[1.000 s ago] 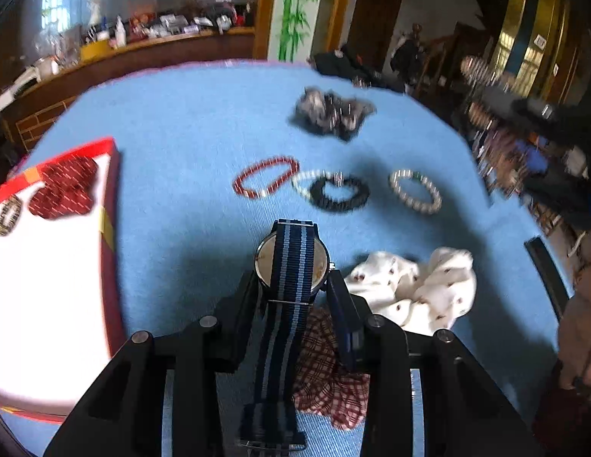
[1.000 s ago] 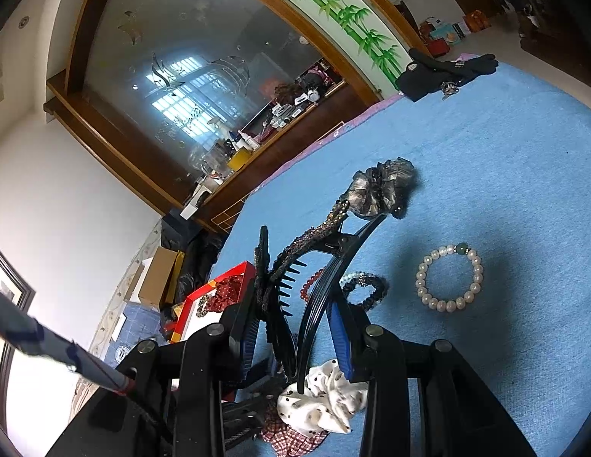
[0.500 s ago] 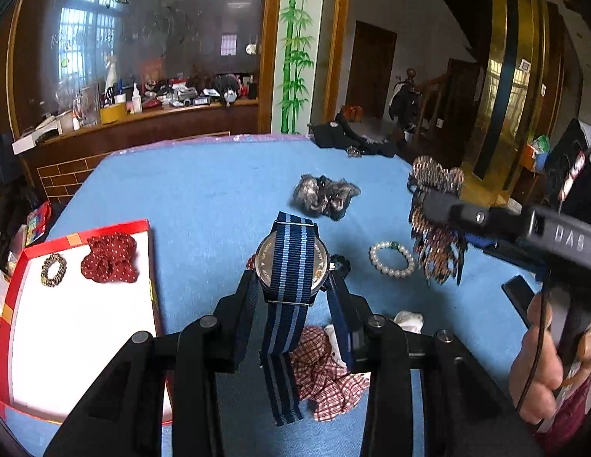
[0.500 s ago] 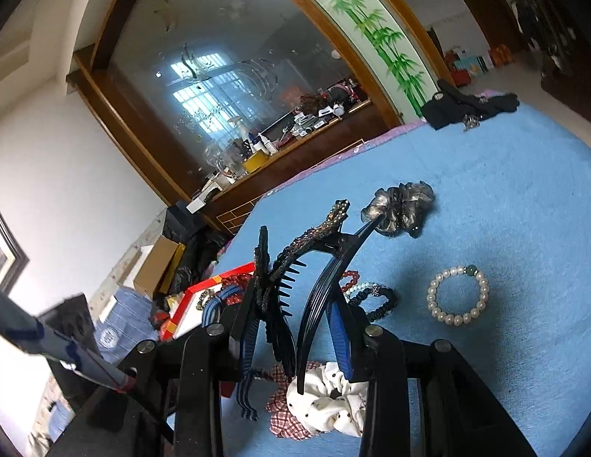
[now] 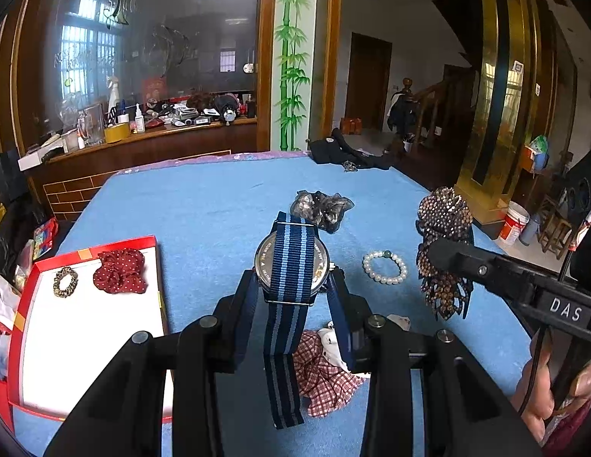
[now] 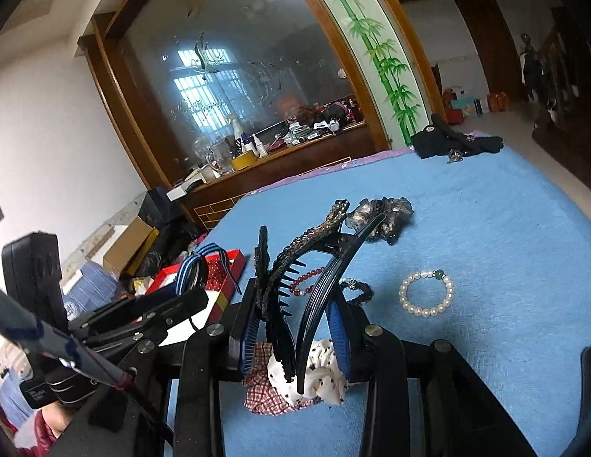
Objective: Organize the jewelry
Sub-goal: 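Carry the watch and claw clips toward the red-rimmed box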
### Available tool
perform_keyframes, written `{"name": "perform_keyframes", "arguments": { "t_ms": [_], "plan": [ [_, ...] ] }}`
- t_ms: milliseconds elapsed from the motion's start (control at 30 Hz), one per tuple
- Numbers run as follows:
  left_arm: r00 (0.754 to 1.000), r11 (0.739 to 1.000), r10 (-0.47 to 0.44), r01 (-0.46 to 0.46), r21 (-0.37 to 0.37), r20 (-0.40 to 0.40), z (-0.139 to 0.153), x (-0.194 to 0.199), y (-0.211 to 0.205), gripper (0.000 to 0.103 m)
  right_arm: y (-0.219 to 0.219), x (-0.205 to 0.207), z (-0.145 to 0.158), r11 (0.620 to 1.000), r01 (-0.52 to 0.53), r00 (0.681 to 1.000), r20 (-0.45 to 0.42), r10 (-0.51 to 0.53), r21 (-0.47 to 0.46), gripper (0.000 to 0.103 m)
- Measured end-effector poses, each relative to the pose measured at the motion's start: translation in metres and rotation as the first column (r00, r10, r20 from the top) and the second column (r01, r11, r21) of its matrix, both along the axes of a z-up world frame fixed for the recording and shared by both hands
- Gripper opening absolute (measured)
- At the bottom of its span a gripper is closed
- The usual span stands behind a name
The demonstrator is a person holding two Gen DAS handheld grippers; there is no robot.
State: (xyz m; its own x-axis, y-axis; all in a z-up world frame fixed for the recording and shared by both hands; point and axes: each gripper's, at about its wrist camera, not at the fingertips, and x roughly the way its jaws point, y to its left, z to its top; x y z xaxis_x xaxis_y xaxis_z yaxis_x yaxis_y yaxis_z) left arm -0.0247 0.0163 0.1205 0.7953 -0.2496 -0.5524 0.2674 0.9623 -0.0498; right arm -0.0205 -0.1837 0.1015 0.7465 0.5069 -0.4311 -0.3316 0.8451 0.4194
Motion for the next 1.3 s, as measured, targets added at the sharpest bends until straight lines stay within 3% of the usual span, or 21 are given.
{"name": "perform_keyframes", "arguments": {
  "t_ms": [867, 1300],
  "plan": [
    [0.995, 0.994, 0.089, -0.086, -0.064, 0.046, 0.017, -0.036, 0.062, 0.036, 0.061, -0.015, 0.018, 0.993, -0.109, 0.994, -0.007, 0.108, -0.049, 0.037],
    [0.971, 0.975, 0.213, -0.205, -0.083, 0.110, 0.045, -0.052, 0.135, 0.036, 0.118, -0.012, 0.049, 0.973, -0.216, 0.975, 0.027, 0.219, -0.086, 0.037]
  ]
}}
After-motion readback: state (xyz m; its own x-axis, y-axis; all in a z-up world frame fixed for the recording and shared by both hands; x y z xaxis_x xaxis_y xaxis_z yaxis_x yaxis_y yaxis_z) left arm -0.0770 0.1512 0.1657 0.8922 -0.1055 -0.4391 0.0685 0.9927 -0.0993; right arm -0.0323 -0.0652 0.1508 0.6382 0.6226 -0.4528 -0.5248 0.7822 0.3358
